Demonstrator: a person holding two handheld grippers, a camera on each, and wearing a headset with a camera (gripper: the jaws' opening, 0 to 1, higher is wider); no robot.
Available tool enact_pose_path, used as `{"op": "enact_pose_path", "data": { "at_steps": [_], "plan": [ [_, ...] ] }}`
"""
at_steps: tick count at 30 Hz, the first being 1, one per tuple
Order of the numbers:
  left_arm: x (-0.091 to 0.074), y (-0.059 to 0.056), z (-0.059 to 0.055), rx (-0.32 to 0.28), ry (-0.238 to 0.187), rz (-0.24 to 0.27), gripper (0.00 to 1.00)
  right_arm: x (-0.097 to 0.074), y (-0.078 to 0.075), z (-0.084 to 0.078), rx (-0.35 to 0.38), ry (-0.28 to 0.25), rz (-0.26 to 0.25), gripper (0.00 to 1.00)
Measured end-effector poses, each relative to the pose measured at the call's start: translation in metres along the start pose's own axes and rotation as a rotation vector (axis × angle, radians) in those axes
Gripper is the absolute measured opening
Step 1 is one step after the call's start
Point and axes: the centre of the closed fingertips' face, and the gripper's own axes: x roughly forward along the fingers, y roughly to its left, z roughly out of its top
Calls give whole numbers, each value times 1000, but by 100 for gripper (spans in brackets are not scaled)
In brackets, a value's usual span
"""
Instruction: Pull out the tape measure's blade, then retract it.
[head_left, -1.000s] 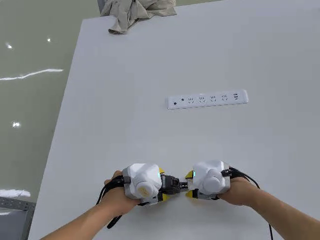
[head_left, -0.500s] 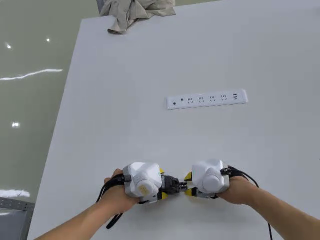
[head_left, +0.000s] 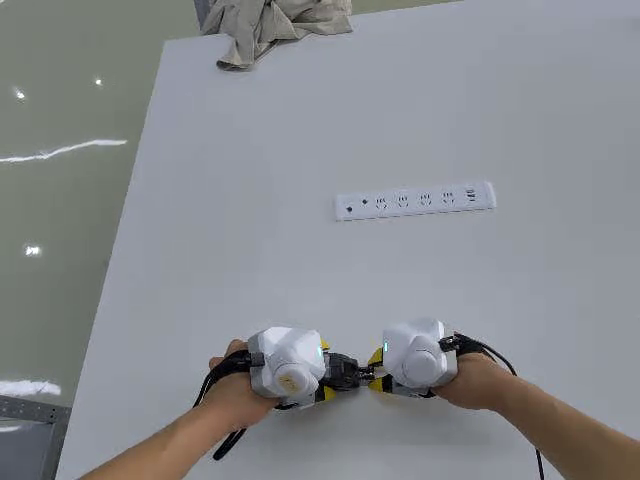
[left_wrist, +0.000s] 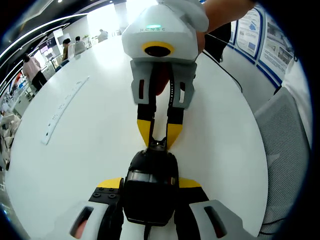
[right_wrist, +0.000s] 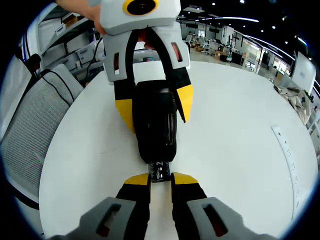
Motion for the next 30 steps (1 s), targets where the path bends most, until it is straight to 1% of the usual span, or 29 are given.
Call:
{"op": "enact_pose_path", "data": {
  "at_steps": [8,21,26,30],
  "plan": [
    [0,1,-1,12,0,2,35,0,0,0,-11,1,3,15],
    [0,0,-1,34,20,-2,34,0,-1,-1,-22,-1,8,14],
    [1,1,-2,32,21,-4,34,-2,-2,-4,-27,3,8,14],
    [0,1,-1,26,21,-3,34,-9,-3,-8,-25,3,4,14]
  ]
}}
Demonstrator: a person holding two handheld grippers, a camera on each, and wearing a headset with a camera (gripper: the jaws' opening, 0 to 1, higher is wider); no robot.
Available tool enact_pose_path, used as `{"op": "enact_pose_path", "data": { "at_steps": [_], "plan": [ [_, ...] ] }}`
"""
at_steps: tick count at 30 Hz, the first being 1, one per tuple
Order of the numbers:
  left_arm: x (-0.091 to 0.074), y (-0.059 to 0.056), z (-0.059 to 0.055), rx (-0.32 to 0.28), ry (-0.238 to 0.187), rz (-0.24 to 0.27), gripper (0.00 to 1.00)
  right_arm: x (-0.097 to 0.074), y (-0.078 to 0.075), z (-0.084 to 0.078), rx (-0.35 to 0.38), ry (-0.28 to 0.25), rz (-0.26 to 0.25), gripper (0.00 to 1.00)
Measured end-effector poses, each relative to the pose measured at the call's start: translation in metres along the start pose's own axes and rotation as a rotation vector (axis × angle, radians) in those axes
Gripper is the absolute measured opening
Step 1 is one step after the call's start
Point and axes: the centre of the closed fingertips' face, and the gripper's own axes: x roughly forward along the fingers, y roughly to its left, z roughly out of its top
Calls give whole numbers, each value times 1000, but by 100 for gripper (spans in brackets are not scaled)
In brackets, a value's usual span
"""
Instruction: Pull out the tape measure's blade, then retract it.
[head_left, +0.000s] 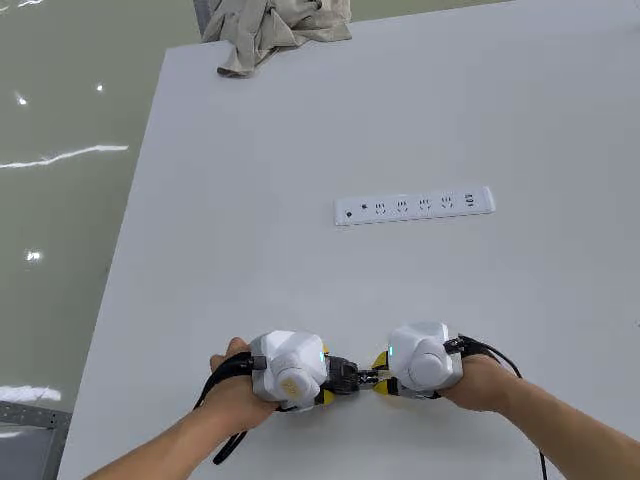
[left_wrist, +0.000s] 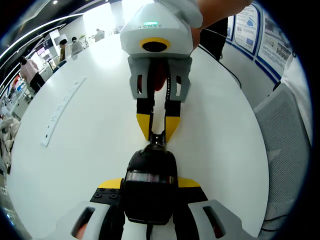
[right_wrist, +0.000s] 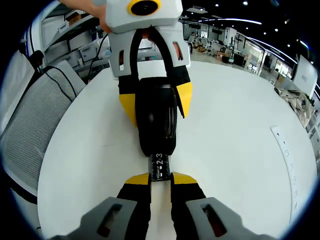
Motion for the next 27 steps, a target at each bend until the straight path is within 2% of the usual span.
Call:
{"op": "enact_pose_path", "data": {
  "at_steps": [13,27],
  "plan": [
    [0,0,0,-4,6,-2,34,-8,0,-8,6,12,-4,14],
    [1,0,0,-6,10,-6,34,-15,-2,-23,20,31,-8,13]
  ]
}}
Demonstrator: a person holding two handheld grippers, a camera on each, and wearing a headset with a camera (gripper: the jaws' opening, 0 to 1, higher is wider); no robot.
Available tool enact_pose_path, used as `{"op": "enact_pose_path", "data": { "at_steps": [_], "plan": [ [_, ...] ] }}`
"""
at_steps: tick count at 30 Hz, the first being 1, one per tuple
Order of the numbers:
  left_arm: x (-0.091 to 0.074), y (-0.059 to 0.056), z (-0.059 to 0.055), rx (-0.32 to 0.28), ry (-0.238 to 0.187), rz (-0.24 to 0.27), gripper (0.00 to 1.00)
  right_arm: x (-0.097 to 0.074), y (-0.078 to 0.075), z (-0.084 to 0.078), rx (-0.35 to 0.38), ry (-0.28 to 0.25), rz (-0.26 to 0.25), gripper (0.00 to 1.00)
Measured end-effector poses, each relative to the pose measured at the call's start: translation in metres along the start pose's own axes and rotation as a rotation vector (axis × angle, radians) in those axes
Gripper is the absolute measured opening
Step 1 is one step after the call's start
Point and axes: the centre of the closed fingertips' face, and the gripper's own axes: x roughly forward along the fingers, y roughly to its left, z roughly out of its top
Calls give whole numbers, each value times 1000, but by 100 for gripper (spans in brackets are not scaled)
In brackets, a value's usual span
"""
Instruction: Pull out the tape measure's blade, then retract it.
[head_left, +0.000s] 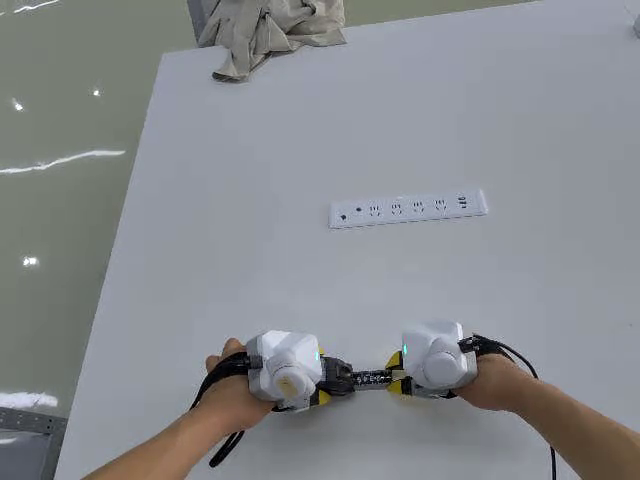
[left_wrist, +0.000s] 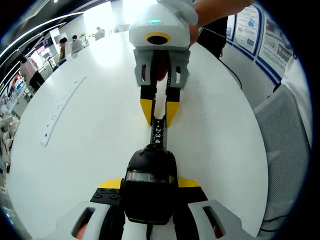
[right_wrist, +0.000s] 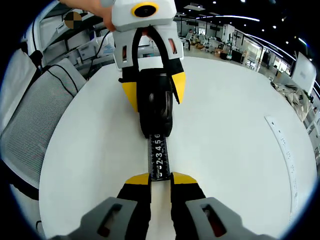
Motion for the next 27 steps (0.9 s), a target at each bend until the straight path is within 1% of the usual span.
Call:
{"op": "enact_pose_path", "data": {
  "at_steps": [12,27],
  "plan": [
    [0,1,0,-3,8,-3,34,-5,-1,-8,7,8,-7,13],
    [0,1,0,-7,13,-5,34,-21,-1,-22,17,15,-11,13]
  ]
}}
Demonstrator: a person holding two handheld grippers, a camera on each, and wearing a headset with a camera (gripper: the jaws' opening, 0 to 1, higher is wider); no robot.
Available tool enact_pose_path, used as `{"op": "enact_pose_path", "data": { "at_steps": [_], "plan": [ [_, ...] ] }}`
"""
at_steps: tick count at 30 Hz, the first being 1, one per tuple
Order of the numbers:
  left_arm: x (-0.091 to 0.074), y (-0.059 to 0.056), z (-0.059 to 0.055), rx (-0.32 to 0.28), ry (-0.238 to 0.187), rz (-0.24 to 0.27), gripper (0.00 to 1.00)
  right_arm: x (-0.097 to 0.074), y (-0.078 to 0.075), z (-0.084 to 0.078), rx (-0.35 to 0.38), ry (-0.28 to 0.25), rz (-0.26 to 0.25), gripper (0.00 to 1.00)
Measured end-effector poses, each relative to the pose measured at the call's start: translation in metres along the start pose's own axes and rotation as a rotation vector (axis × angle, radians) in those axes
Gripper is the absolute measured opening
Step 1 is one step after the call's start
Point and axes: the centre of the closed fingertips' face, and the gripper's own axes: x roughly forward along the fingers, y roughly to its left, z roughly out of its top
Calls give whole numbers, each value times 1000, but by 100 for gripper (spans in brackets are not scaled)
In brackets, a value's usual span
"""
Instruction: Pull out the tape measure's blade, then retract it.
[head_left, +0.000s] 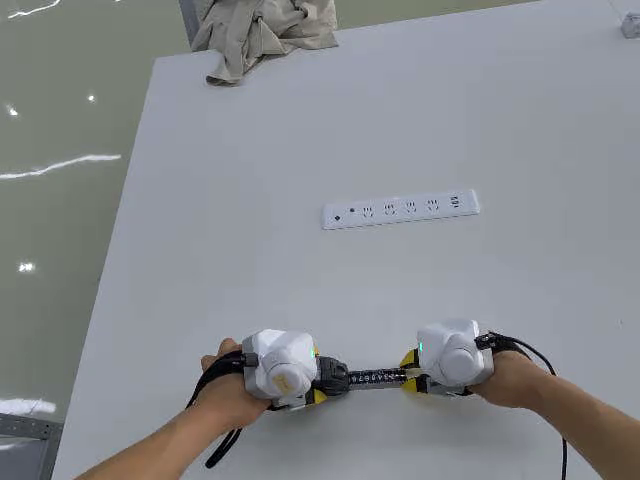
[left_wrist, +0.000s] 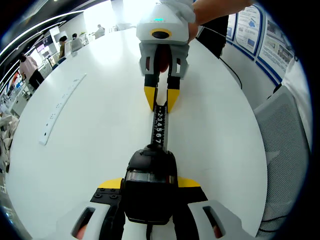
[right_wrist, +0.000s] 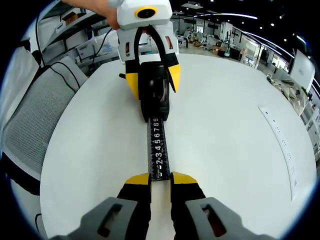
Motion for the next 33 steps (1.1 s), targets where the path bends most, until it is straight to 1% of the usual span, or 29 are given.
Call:
{"op": "enact_pose_path", "data": {
  "at_steps": [5,33],
  "plan": [
    [0,0,0,-3,3,-4,34,-2,0,-6,3,5,0,13],
    [1,0,-1,-3,13,-5,34,-31,-1,-36,10,18,-20,13]
  ]
}}
